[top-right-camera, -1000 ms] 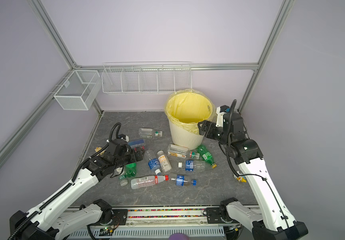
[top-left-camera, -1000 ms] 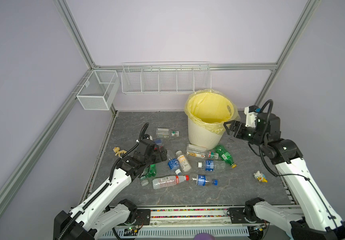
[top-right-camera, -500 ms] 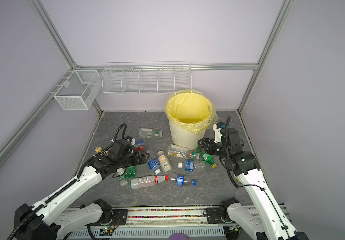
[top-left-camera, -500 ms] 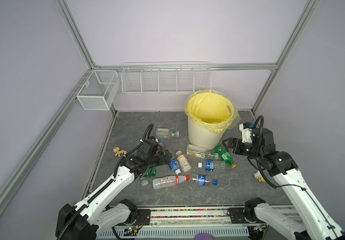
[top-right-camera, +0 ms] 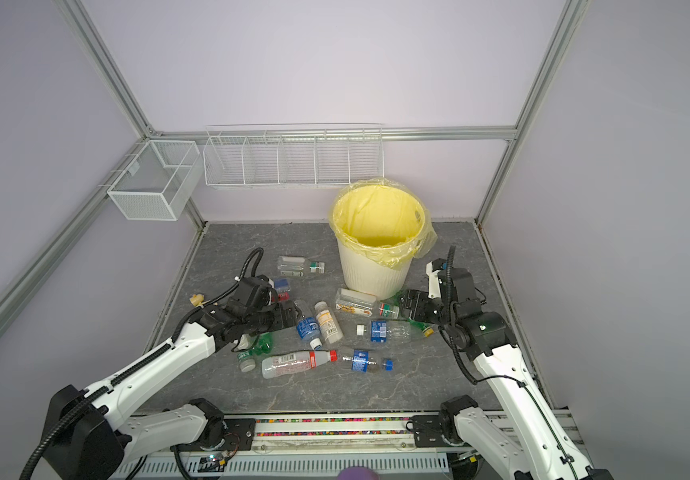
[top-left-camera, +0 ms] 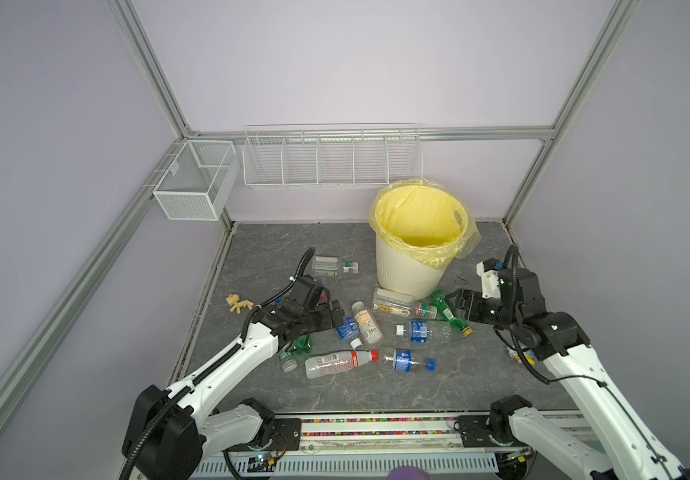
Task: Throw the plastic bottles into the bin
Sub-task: 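Lower the empty right gripper back beside the bin near the green bottle, then lower the left gripper onto the clear blue-labelled bottle and close on it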
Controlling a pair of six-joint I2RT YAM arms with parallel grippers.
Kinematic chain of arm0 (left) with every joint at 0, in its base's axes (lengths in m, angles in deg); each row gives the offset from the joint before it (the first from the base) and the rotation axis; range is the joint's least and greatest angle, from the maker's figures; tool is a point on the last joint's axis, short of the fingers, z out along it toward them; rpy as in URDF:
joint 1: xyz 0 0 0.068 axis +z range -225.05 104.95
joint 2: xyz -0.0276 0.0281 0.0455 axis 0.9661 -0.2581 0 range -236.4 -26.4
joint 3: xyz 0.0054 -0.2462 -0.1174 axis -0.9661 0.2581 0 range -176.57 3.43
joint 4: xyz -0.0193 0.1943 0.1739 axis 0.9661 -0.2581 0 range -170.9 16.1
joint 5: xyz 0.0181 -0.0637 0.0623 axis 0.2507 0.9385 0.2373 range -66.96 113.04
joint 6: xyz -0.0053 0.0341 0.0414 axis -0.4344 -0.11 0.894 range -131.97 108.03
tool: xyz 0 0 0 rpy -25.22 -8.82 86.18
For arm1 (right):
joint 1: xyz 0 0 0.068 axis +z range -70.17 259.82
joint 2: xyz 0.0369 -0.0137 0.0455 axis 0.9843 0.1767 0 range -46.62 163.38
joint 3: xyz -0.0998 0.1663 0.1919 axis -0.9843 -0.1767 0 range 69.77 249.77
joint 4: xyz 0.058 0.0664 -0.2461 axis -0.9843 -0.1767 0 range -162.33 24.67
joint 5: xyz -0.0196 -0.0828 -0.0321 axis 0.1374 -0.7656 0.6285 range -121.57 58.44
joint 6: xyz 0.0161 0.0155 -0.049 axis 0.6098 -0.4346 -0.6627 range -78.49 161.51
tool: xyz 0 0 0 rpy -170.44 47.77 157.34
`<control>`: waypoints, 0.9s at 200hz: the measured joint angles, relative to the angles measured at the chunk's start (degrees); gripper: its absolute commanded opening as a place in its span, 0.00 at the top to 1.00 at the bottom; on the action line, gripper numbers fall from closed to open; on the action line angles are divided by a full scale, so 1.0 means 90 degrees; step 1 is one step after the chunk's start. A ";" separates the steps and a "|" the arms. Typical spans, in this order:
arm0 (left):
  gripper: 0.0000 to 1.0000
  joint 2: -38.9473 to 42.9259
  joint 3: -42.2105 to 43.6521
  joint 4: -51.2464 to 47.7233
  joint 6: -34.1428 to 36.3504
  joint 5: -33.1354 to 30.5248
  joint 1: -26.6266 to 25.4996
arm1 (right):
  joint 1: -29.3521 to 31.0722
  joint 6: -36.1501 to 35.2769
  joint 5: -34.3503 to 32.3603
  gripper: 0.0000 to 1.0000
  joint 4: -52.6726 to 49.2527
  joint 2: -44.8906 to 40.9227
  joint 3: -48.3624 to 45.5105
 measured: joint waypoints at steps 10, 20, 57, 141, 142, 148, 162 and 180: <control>0.02 -0.0114 0.0000 0.0029 -0.0010 0.0005 0.0000 | 0.0000 0.0000 -0.0017 0.12 -0.0002 -0.0029 -0.0029; 0.02 -0.0250 -0.0002 0.0056 -0.0027 0.0032 0.0000 | 0.0000 0.0002 -0.0027 0.12 0.0000 -0.0070 -0.0073; 0.05 -0.0750 -0.0073 0.0177 -0.0233 0.0129 0.0000 | 0.0000 0.0051 -0.0049 0.12 0.0002 -0.0153 -0.0221; 0.10 -0.1107 -0.0073 0.0665 -0.0663 0.0199 0.0000 | 0.0000 0.0155 -0.0063 0.12 0.0078 -0.0253 -0.0661; 0.10 -0.1122 -0.0073 0.0673 -0.0675 0.0214 0.0000 | 0.0000 0.0163 -0.0063 0.12 0.0078 -0.0255 -0.0663; 0.11 -0.1161 -0.0073 0.0709 -0.0678 0.0243 0.0000 | 0.0000 0.0175 -0.0061 0.12 0.0078 -0.0255 -0.0670; 0.12 -0.1260 -0.0073 0.0797 -0.0695 0.0296 0.0000 | 0.0000 0.0216 -0.0061 0.12 0.0090 -0.0255 -0.0673; 0.13 -0.1328 -0.0068 0.0906 -0.0731 0.0340 0.0000 | 0.0000 0.0250 -0.0066 0.12 0.0100 -0.0255 -0.0673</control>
